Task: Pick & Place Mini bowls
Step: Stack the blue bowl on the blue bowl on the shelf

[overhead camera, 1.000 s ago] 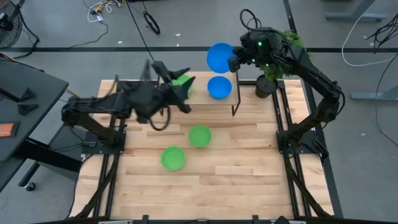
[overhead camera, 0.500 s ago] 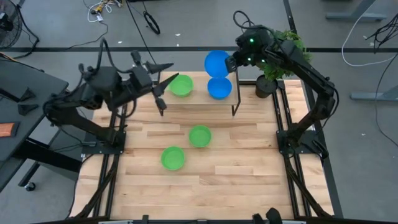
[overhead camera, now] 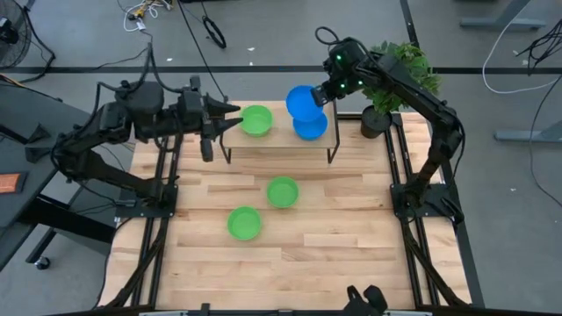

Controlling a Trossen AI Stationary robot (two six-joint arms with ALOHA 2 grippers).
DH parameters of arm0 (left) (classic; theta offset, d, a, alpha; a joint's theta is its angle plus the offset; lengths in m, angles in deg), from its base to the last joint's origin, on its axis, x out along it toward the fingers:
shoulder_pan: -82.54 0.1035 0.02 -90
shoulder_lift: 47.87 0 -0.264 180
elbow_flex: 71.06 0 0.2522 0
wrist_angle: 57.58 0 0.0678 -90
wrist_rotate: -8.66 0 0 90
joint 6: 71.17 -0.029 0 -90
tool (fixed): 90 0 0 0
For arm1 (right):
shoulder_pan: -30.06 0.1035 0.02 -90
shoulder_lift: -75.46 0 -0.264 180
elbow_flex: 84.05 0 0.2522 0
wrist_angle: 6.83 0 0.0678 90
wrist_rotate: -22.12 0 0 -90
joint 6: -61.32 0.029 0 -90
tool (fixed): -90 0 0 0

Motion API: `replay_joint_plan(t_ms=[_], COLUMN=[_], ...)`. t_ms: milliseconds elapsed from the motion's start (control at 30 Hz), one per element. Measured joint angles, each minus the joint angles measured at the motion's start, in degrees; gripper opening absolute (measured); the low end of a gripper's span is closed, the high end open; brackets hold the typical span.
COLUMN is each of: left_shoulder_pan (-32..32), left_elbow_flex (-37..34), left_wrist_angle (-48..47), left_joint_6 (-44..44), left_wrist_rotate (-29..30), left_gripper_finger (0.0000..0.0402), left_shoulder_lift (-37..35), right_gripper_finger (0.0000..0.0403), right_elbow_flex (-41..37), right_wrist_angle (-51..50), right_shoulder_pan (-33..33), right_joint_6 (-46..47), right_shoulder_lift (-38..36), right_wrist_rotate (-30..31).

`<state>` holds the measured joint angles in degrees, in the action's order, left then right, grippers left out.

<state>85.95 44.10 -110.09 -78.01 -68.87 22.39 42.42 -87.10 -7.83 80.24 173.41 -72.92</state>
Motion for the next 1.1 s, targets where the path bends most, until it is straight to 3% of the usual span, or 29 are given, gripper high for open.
replay_joint_plan(t_ms=[333,767,1100], left_shoulder_pan=[1.31,1.31,1.29], left_elbow_flex=[-0.02,-0.02,-0.02], left_wrist_angle=[-3.2,-3.15,-3.1], left_joint_6=[0.18,-1.17,-1.05], left_wrist_rotate=[-3.28,-3.35,-3.35], left_gripper_finger=[0.0126,0.0126,0.0126], left_shoulder_lift=[0.24,0.24,0.24], right_gripper_finger=[0.0,0.0,0.0], right_elbow_flex=[0.0,0.0,0.0], right_wrist_angle=[-4.65,-6.34,-8.73], right_shoulder_pan=[-2.59,-3.1,-3.6], right_joint_6=[-1.39,0.15,1.62], right_shoulder_lift=[0.11,0.15,2.88], right_wrist_rotate=[-1.14,-7.02,-7.14])
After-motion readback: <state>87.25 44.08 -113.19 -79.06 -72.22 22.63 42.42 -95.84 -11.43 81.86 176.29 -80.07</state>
